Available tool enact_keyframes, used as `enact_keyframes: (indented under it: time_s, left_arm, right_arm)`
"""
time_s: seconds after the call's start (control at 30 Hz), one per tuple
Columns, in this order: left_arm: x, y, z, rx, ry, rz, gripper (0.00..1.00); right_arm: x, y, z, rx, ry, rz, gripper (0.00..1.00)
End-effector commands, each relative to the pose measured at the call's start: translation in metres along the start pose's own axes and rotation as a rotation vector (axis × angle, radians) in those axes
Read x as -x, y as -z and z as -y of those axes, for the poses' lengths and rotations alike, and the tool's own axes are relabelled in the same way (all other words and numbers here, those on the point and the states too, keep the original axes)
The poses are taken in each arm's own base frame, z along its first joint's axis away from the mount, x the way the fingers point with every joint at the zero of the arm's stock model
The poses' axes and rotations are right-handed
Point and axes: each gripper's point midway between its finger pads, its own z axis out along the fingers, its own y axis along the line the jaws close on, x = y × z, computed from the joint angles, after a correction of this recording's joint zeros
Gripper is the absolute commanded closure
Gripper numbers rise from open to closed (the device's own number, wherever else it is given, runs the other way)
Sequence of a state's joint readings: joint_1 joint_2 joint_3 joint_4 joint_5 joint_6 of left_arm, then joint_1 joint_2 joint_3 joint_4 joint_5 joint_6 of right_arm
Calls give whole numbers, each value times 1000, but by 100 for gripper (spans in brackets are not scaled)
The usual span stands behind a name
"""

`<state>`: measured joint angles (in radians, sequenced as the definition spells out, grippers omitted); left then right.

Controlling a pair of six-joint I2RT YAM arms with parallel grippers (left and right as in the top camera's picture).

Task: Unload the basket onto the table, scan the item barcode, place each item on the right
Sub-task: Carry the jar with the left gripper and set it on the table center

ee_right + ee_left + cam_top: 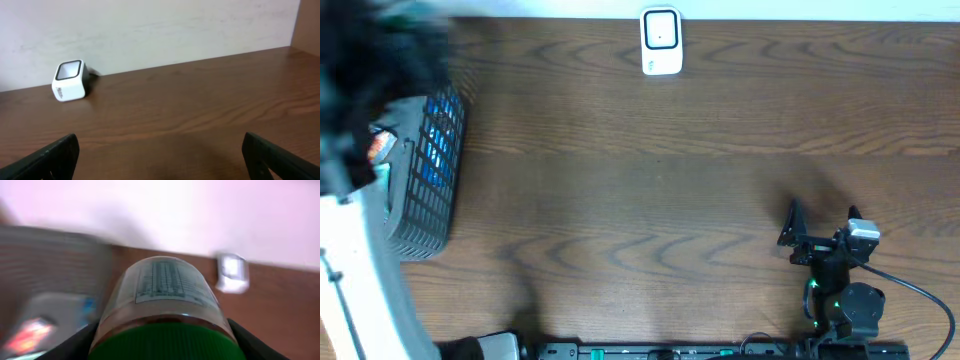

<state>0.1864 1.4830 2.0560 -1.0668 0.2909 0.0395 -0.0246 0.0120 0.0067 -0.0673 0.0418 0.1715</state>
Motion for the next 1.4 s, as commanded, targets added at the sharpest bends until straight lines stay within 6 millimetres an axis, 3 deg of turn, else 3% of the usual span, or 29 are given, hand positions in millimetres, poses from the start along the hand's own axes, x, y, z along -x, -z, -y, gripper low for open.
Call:
enact_keyframes:
  time_s: [0.0, 0.13, 0.27, 0.4, 0.43, 0.5, 0.67, 0.8, 0.97, 1.2, 1.37]
  left_arm:
    - [-32, -40, 75, -185, -7, -146, 43]
    - [-89, -69, 123, -235, 46, -384, 42]
    - [-151, -101, 145, -104, 162, -621, 42]
    - [-194, -138, 172, -28, 284, -753, 42]
    - [-214, -158, 183, -4, 295, -800, 42]
    - [-237, -174, 189, 30, 281, -849, 42]
    - [-289, -203, 211, 95, 276, -936, 35]
    - [-316, -217, 247, 54, 264, -945, 35]
    - [-337, -218, 288, 46, 219, -889, 35]
    - [-365, -207, 307, 104, 172, -865, 35]
    - [-384, -212, 308, 130, 145, -882, 35]
  right_arm:
    - [0, 0, 0, -3, 12, 2, 1]
    - [0, 0, 0, -3, 12, 2, 1]
    - [0, 0, 0, -3, 12, 2, 1]
    - [0, 0, 0, -3, 12, 2, 1]
    - [0, 0, 0, -3, 12, 1, 1]
    - [0, 0, 0, -3, 12, 1, 1]
    - [0, 0, 0, -3, 12, 1, 1]
    - [0, 0, 0, -3, 12, 1, 1]
    - [0, 0, 0, -3, 12, 1, 1]
    - [0, 0, 0, -3, 12, 2, 1]
    - [0, 0, 0, -3, 12, 2, 1]
